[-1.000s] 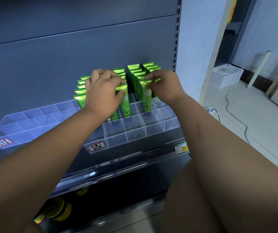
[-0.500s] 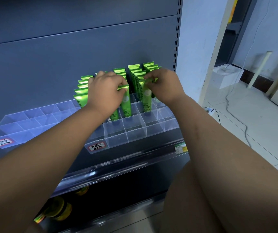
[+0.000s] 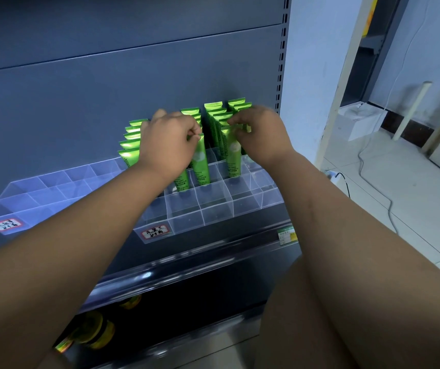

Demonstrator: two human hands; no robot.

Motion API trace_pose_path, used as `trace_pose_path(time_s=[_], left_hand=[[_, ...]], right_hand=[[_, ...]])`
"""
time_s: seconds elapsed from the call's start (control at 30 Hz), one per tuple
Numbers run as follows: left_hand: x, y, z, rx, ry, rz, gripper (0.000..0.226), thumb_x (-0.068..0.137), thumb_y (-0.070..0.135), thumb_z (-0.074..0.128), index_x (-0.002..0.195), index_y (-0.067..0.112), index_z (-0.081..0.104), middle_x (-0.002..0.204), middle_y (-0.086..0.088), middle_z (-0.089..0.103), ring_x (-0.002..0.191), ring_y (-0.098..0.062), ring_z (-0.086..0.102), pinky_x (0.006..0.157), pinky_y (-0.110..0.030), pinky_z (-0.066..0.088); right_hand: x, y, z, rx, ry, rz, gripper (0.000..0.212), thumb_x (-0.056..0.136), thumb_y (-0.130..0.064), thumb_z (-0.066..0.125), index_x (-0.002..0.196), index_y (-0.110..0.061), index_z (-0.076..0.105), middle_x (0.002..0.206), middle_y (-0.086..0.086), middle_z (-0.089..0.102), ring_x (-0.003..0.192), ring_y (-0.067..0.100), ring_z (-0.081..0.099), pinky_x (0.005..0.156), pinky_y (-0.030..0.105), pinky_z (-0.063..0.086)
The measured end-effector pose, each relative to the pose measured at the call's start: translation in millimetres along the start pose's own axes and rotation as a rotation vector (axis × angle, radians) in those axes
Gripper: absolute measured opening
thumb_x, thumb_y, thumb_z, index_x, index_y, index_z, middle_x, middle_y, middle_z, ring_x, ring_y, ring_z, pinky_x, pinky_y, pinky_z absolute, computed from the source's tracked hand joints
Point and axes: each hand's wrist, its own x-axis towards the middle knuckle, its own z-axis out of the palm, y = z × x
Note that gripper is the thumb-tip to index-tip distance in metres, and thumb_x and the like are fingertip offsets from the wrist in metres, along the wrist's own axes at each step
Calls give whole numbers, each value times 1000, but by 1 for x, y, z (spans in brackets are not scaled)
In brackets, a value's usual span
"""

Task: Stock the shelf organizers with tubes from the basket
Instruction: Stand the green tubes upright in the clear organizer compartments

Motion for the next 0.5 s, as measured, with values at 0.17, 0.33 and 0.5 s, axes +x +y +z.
trace_pose_path(time_s=[0.17,0.33,0.5], left_hand=[[-1,0,1,17,11,7,8,89,20,68,90,24,74,92,8,72,101,-29,54,82,-39,41],[-1,0,1,33,17,23,7,88,19,68,90,24,74,91,8,71,100,-29,55,80,-39,43],[-3,1,0,52,-2,-6,5,89,26,70,93,24,72,96,7,70,103,-30,55,82,-40,43]], right_hand=[[-1,-6,0,-54,9,-38,26,86,-7,65,104,-20,79,109,3,73,106,26,62,87,37,53],[-2,-9,-1,-78,10,-38,25,86,-10,66,106,-19,79,109,4,73,106,28,61,87,36,52],[-3,-14,-2,-112,9,-27,26,89,-16,64,111,-19,77,112,4,71,109,29,59,84,35,52]])
